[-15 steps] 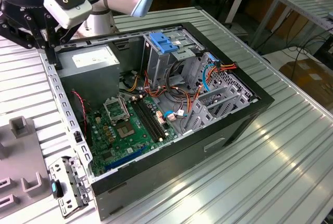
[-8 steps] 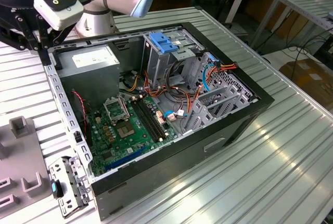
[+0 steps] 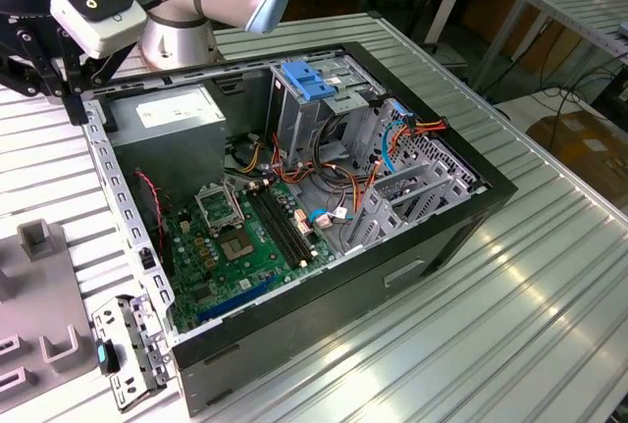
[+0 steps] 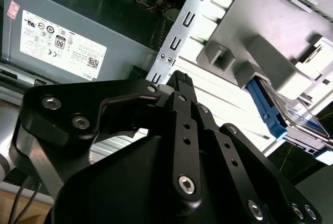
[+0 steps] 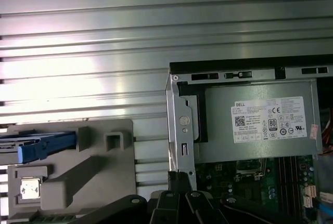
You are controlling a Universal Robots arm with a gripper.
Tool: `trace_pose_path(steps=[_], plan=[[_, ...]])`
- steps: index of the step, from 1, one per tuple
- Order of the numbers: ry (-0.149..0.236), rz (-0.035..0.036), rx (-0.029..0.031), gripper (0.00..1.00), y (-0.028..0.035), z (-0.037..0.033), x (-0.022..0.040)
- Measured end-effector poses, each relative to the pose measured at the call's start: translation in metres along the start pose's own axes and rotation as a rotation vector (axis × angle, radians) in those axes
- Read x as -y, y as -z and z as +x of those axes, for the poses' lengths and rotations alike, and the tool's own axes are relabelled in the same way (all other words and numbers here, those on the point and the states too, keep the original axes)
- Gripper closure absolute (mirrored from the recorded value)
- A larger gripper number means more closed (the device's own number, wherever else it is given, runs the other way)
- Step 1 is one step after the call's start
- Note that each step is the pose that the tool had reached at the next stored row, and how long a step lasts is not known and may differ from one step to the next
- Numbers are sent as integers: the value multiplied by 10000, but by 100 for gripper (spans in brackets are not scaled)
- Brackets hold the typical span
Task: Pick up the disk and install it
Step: 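Reach for the disk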
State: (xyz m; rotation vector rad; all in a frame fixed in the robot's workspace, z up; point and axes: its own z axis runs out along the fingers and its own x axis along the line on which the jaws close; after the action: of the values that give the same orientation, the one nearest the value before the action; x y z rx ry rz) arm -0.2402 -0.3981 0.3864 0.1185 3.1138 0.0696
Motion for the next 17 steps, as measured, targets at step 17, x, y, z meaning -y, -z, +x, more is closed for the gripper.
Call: trace_pose_path(steps=[17], plan=[[2,0,0,89,7,270,20]])
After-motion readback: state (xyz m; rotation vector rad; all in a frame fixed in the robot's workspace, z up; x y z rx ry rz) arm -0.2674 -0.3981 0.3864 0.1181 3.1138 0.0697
